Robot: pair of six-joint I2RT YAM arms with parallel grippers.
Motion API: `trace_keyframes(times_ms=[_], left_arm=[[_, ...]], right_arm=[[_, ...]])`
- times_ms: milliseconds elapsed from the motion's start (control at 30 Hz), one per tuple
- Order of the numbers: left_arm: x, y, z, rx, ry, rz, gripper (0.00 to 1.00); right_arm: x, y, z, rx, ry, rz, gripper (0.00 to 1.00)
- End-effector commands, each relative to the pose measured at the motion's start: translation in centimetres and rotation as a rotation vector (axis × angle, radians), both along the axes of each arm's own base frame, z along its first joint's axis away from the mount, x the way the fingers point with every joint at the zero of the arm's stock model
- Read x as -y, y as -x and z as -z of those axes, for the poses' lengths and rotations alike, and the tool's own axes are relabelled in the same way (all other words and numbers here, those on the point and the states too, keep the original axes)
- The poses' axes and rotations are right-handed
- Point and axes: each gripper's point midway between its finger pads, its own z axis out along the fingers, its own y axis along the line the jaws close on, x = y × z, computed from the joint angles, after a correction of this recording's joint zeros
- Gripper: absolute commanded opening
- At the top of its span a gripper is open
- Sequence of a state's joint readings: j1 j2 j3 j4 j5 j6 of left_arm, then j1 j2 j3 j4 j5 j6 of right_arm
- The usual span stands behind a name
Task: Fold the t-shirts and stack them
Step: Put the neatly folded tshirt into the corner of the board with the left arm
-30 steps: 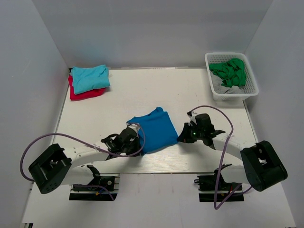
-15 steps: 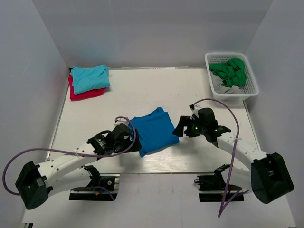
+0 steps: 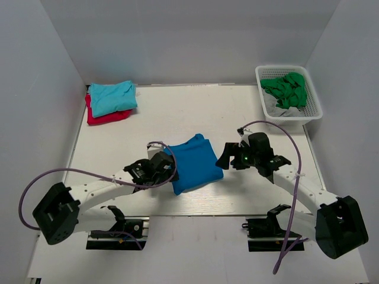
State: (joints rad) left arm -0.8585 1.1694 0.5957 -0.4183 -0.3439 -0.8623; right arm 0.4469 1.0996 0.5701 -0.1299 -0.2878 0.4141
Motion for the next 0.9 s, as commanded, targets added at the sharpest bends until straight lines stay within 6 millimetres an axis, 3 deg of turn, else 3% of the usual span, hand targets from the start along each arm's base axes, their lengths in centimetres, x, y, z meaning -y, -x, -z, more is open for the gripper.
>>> trace_keyframes(times_ms=[0,67,200,533,667,800,867], left_arm=[[0.7,-1.9,-0.5,0.043,0.02,-0.041,1.0],[0.7,-1.8,0.7,0.025,0.029,-0.037,1.0],[1.7,-1.9,1.3,0.024,0.1,-0.021,1.0],[-0.3,-0.6,-1.9,0.06,0.135,-0.045,1.0],[1.1,-1.0,-3.1,0.098,0.204,0.0,1.0],[1.6,-1.7,-1.9,0.067,0.152,0.0,1.0],[1.8,-2.0,-0.3,0.036,0.11,0.007,1.0]], right_arm=[[-0.2,-1.1,-2.4,0.067,-0.015,0.003,0.9],[-0.2,-1.0,-2.3,0.062,-0.015,0.004,0.9],[-0.1,-1.0,-2.2,0.061,-0.011,0.008,0.9],[0.0,-1.1,-2.5,0.072,-0.006,0.009,0.9],[-0.2,-1.0,-2.2,0.064,-0.014,0.001,0.9],[-0.3,-1.1,-2.2,0.062,-0.013,-0.001,0.9],[-0.2,-1.2,-2.3,0.065,-0.013,0.003,0.9]])
